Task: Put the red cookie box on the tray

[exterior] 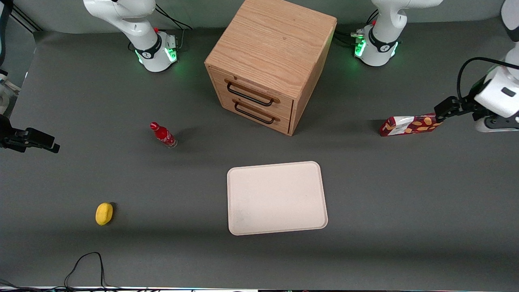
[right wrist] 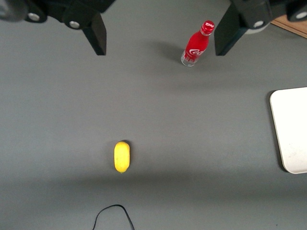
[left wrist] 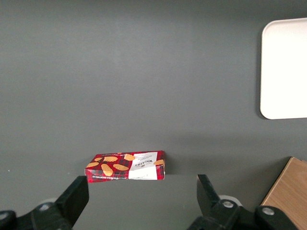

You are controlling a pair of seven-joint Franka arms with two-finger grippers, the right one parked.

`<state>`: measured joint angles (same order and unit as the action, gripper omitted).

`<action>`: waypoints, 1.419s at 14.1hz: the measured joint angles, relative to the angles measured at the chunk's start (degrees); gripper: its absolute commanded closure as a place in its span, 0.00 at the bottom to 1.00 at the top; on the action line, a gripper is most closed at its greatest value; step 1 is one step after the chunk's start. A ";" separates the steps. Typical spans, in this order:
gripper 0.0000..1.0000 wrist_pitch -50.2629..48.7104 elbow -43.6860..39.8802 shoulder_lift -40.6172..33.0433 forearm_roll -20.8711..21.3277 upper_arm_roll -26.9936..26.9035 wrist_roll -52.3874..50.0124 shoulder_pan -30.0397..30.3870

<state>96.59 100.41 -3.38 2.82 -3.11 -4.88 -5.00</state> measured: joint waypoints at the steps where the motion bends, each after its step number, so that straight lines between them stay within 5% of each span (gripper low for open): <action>1: 0.00 -0.07 -0.03 0.00 -0.08 -0.24 0.33 0.22; 20: 0.00 -10.67 -5.59 4.01 -0.08 2.35 5.27 0.37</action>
<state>85.92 94.82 0.63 2.74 -0.76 0.39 -4.63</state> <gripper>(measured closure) 0.000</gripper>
